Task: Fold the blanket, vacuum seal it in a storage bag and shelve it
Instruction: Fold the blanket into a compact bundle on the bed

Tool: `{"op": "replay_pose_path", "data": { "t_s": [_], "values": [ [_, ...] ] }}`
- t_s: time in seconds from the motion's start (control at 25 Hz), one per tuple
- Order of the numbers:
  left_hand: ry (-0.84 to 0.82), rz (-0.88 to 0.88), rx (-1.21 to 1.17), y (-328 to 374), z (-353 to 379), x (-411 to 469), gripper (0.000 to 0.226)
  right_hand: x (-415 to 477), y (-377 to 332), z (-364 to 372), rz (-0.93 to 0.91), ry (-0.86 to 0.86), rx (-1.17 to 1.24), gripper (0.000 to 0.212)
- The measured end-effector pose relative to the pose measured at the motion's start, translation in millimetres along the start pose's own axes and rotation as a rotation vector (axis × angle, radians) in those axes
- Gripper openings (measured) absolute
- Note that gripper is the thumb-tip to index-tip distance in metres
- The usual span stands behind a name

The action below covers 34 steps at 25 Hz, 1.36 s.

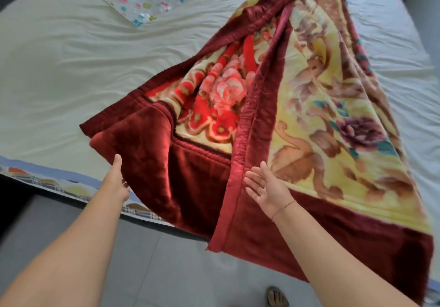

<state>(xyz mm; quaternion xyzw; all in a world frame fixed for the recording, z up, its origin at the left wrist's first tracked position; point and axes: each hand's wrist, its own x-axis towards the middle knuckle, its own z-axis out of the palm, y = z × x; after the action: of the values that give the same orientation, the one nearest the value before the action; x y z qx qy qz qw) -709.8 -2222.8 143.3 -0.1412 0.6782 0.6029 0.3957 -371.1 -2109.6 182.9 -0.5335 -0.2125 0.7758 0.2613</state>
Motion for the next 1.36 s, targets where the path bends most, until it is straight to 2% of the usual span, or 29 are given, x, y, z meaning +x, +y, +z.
{"op": "replay_pose_path", "data": {
  "t_s": [0.12,0.24,0.32,0.44,0.56,0.64,0.72,0.76,0.8,0.84,0.92,0.96,1.04,1.08,1.12,1.2,1.24,1.32,1.36],
  "values": [
    [-0.03,0.074,-0.009,7.4,2.3,-0.3,0.05,0.8,2.3,11.0,0.03,-0.042,0.07,0.037],
    [-0.1,0.408,0.139,3.3,21.6,-29.5,0.041,1.6,0.1,9.0,0.028,-0.008,0.143,0.037],
    [-0.308,0.612,0.351,-7.2,43.3,-74.3,0.042,1.7,-14.1,8.2,0.014,0.0,0.181,0.037],
    [-0.709,0.807,0.728,-50.3,71.5,-142.3,0.051,-3.3,-54.5,4.7,-0.073,-0.044,0.198,0.043],
    [-0.906,1.208,1.115,-117.1,91.7,-187.6,0.041,-15.7,-98.9,-4.7,-0.191,-0.084,0.059,0.052],
    [-1.008,1.277,1.387,-161.9,93.7,-197.4,0.033,-23.2,-114.4,-10.4,-0.23,-0.069,-0.15,0.059],
    [-1.04,1.224,1.605,-198.1,86.2,-190.3,0.031,-27.9,-111.6,-9.4,-0.252,-0.031,-0.376,0.042],
    [-1.013,1.216,1.643,-210.1,76.8,-182.2,0.031,-26.3,-103.8,-7.0,-0.252,0.001,-0.483,0.03],
    [-0.938,1.225,1.622,-212.8,65.0,-175.9,0.028,-25.5,-93.7,-2.8,-0.251,0.037,-0.577,0.027],
    [-0.832,1.261,1.536,-207.3,53.0,-170.0,0.025,-23.1,-82.1,0.0,-0.249,0.076,-0.638,0.035],
    [-0.557,1.207,1.3,-191.1,36.0,-151.4,0.033,-8.5,-59.2,2.0,-0.268,0.228,-0.749,0.079],
    [-0.411,1.118,1.309,-179.2,30.6,-143.4,0.052,-1.7,-51.4,3.9,-0.256,0.343,-0.819,0.097],
    [-0.172,0.91,1.506,-157.7,22.0,-123.0,0.097,10.6,-45.2,8.8,-0.193,0.539,-0.891,0.111],
    [-0.142,0.804,1.598,-152.1,18.6,-113.1,0.112,15.3,-45.1,13.0,-0.143,0.58,-0.865,0.114],
    [-0.161,0.703,1.621,-151.0,17.5,-104.4,0.118,18.4,-47.9,18.0,-0.087,0.605,-0.825,0.116],
    [-0.303,0.489,1.404,-154.0,20.4,-90.5,0.111,35.2,-52.5,17.9,-0.004,0.658,-0.815,0.121],
    [-0.353,0.38,1.157,-154.2,24.9,-87.2,0.099,43.8,-54.0,14.4,0.031,0.694,-0.842,0.124],
    [-0.352,0.272,0.785,-153.1,32.9,-84.5,0.069,54.3,-56.3,5.4,0.102,0.754,-0.903,0.127],
    [-0.328,0.215,0.73,-152.6,34.8,-82.1,0.059,58.8,-56.4,-2.3,0.118,0.764,-0.917,0.126]
  ]
}}
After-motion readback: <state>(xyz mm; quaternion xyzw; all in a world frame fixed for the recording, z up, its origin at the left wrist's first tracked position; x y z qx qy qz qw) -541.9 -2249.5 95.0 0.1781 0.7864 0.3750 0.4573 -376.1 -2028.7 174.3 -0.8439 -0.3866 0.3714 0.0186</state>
